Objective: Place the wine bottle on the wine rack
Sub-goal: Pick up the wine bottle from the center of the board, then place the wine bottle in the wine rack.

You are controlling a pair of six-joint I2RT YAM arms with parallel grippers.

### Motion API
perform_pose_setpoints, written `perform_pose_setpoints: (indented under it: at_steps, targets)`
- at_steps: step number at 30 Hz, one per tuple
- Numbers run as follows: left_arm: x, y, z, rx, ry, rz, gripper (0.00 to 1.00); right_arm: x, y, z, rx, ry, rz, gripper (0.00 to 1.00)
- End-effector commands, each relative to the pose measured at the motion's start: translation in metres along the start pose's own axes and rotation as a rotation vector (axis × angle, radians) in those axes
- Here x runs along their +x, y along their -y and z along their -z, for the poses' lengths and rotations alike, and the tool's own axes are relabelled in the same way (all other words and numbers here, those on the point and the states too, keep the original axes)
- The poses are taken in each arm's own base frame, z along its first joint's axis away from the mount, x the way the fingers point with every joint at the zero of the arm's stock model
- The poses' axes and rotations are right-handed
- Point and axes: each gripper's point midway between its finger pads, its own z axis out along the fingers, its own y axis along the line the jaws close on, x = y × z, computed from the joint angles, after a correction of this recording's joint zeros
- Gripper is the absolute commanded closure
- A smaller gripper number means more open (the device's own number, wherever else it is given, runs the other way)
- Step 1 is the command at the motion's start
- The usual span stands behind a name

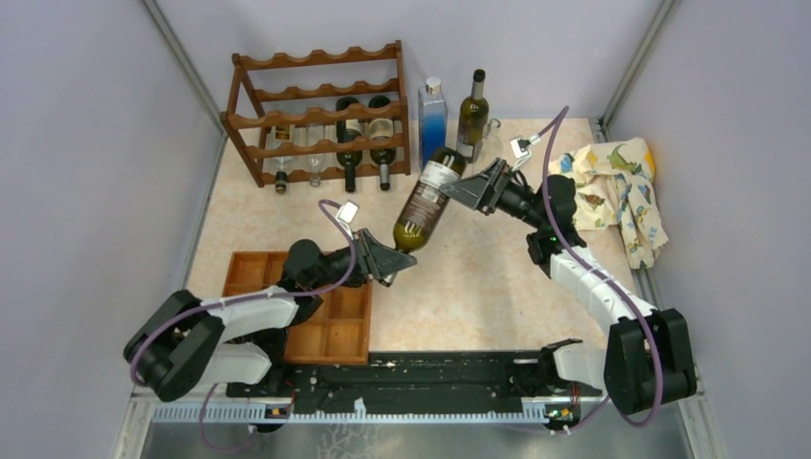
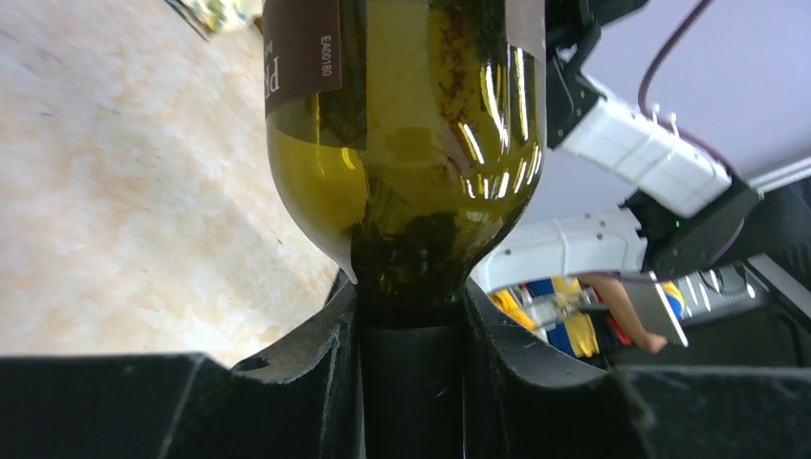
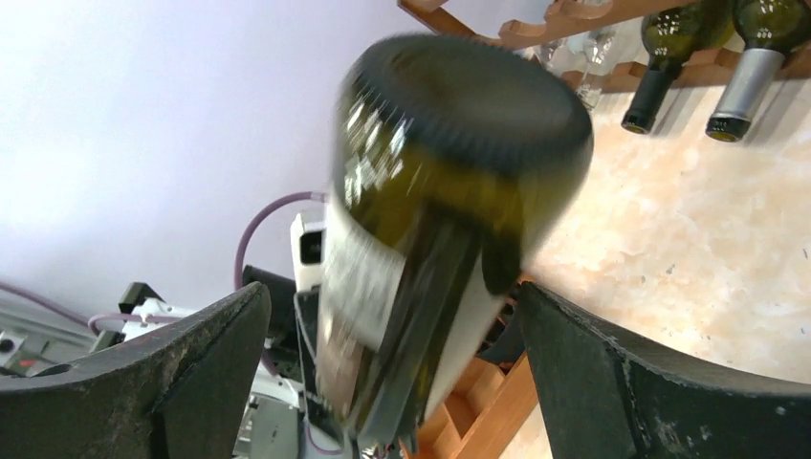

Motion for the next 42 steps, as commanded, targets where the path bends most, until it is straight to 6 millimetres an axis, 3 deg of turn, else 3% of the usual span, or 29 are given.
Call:
perform_pose_setpoints:
  at_steps: [1,10,19,29,35,42]
  targets:
    - [-0.048,0.019,0.018,0.000,0.196,-0.105,1.00,-0.009,-0.037,0.011,-0.122,0.023,0.163,0.02]
    - [-0.063,-0.005,0.068,-0.263,0.232,-0.188,1.00,-0.001,-0.025,0.023,-0.094,0.003,0.213,0.02]
    - [-0.084,-0.012,0.118,-0.507,0.304,-0.267,1.00,0.006,-0.007,0.026,-0.049,-0.023,0.241,0.02]
    - [-0.127,-0.021,0.142,-0.725,0.247,-0.368,1.00,0.018,0.018,0.027,0.018,-0.167,0.294,0.02]
    - [-0.153,-0.025,0.157,-0.753,0.242,-0.409,1.00,0.020,0.029,0.031,0.047,-0.206,0.312,0.02]
    - [-0.168,-0.042,0.193,-0.793,0.272,-0.389,1.00,0.021,0.035,0.035,0.044,-0.234,0.335,0.02]
